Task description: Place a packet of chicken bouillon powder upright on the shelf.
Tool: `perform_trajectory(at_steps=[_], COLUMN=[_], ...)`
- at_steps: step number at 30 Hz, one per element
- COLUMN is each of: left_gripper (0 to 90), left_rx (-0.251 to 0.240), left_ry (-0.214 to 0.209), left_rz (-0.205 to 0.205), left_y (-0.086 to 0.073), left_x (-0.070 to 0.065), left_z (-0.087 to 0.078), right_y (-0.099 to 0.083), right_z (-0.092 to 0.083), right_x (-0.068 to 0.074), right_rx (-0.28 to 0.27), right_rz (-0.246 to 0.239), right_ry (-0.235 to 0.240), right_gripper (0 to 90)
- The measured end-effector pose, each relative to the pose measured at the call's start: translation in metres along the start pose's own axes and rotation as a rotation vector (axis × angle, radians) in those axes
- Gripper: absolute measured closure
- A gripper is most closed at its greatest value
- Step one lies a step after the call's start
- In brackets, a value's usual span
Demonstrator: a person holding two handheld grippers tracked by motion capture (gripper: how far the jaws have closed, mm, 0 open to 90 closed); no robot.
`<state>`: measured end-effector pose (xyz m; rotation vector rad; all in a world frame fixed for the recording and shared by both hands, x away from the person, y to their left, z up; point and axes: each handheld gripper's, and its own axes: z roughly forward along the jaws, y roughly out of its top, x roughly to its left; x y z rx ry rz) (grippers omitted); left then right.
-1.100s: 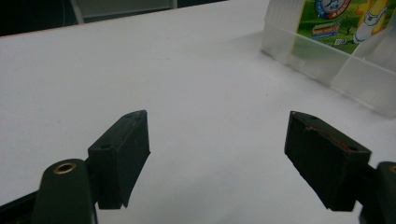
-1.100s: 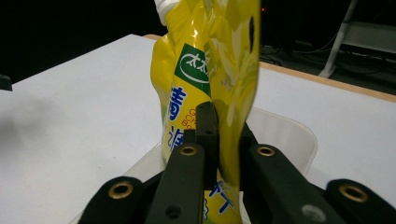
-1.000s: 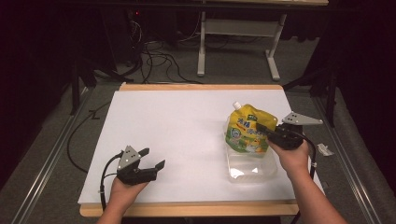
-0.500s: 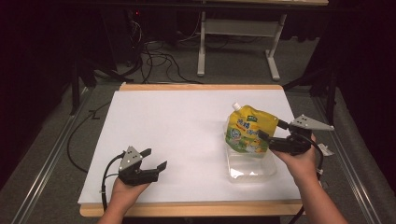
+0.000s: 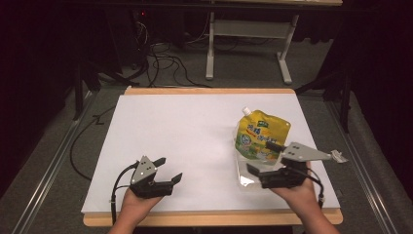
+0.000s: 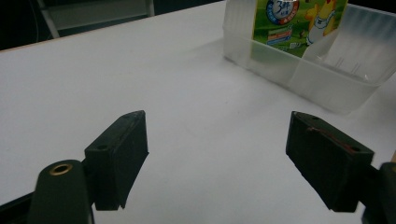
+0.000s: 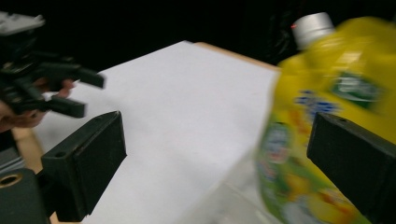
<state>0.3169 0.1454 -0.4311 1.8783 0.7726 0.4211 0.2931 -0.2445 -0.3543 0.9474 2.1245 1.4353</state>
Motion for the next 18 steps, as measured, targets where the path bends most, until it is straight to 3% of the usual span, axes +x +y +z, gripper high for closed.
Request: perform_trajectory(at_steps=[1, 4, 7, 8, 13, 18], left_gripper=[21.1, 18.6, 16.5, 16.0, 15.6, 15.3], left_rx=[0.001, 0.019, 0.034, 0.033, 0.04, 0.038], left_ry=[0.001, -0.005, -0.007, -0.007, 0.0, -0.005], left_rz=[-0.001, -0.011, -0.012, -0.014, -0.015, -0.023], left_y=[0.0, -0.002, -0.004, -0.004, -0.005, -0.004], left_x=[0.0, 0.001, 0.002, 0.002, 0.004, 0.002], left_z=[0.0, 0.003, 0.005, 0.006, 0.007, 0.008], right_y=[0.0, -0.003, -0.016, -0.021, -0.025, -0.028], right_z=[0.0, 0.025, 0.042, 0.049, 0.045, 0.042], right_x=[0.0, 0.018, 0.027, 0.033, 0.036, 0.029], right_rx=[0.0, 0.02, 0.003, 0.048, 0.033, 0.032], right_rz=[0.0, -0.009, 0.043, 0.034, 0.034, 0.05], right_ry=[0.0, 0.05, 0.076, 0.105, 0.115, 0.102], right_gripper=[4.3, 4.3, 6.6, 5.1, 6.4, 6.2])
